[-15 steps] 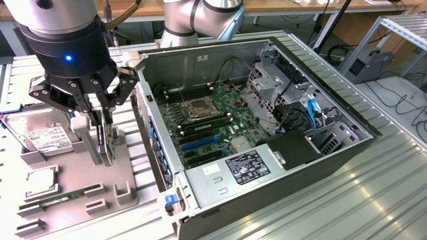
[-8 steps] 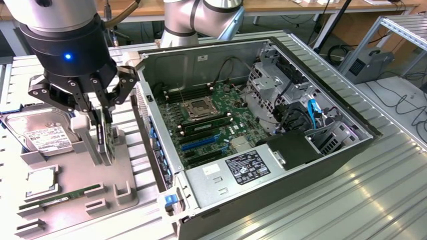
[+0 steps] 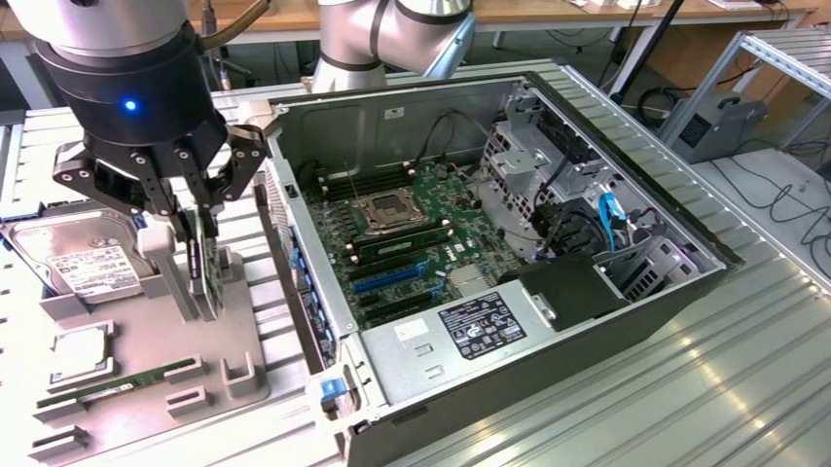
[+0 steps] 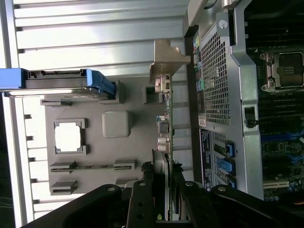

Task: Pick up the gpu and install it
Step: 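Pick up the gpu and move the gpu toward the slot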

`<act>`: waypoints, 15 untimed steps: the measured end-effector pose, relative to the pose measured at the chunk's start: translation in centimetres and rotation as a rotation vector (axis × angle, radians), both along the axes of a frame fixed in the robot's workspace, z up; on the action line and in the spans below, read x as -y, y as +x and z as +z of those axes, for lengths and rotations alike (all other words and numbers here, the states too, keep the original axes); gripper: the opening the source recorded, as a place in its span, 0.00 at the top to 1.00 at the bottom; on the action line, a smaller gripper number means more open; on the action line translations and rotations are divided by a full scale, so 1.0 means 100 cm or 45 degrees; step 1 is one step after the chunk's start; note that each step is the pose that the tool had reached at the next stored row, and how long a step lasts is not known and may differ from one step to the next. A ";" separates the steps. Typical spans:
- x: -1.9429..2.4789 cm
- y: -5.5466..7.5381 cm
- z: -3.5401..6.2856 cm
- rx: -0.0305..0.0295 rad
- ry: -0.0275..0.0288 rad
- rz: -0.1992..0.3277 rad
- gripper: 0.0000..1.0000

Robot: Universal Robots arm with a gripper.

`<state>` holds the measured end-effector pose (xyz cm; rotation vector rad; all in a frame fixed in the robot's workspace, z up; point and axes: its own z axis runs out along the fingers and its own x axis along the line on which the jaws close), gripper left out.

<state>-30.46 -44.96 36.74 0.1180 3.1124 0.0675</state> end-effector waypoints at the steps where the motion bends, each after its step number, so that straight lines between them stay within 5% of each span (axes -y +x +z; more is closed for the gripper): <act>1: 0.0000 0.000 0.0002 0.0000 0.0000 0.000 0.74; 15: 0.0000 0.000 0.0043 0.0000 -0.0001 0.000 0.74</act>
